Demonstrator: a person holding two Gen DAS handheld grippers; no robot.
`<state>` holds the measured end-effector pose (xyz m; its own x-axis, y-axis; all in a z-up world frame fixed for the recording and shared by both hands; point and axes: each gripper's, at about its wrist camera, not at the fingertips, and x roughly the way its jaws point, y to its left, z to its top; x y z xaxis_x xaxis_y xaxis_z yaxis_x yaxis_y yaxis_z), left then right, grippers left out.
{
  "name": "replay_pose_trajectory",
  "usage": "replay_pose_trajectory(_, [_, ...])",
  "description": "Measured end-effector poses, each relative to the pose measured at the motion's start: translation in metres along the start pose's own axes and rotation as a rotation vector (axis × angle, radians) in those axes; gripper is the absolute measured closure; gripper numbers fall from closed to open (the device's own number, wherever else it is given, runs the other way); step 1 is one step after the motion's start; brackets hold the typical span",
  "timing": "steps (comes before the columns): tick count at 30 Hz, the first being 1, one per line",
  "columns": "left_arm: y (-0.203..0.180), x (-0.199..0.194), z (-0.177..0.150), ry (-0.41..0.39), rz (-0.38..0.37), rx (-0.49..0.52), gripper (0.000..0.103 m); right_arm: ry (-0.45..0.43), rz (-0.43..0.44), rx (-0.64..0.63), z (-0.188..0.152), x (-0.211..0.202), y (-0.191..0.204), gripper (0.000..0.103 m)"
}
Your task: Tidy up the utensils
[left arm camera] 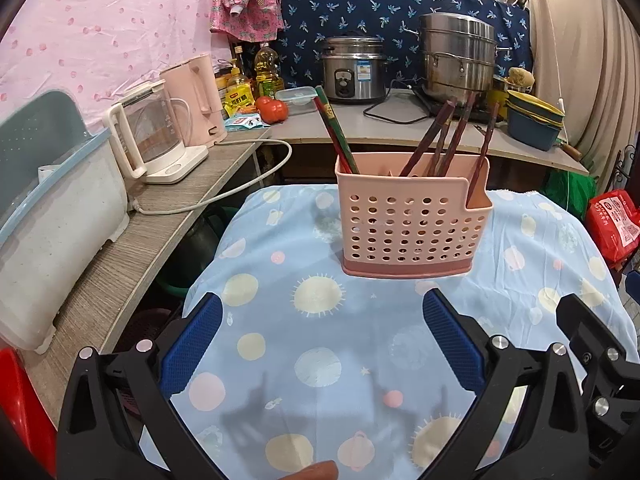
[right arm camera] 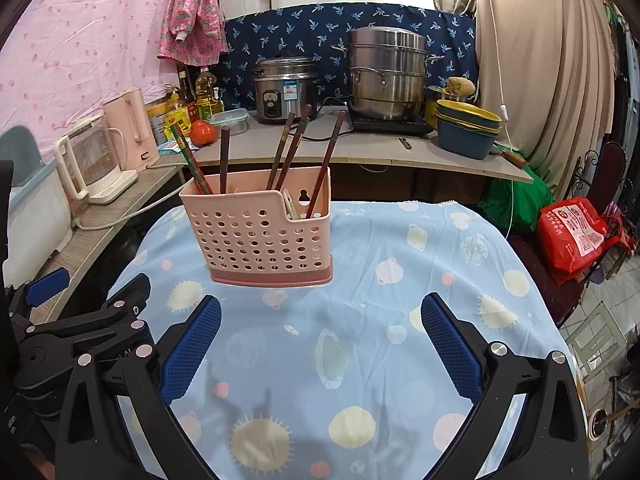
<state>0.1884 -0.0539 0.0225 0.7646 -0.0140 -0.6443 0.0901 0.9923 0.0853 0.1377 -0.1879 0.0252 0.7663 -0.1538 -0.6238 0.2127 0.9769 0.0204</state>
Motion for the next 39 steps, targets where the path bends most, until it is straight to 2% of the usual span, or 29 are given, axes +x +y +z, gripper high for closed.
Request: replay_pose_trajectory(39, [0.0027, 0.0005, -0.0010, 0.001, 0.006, -0.006, 0.007, -0.004, -0.004, -0.003, 0.0019, -0.0009, 0.0011, 0.006])
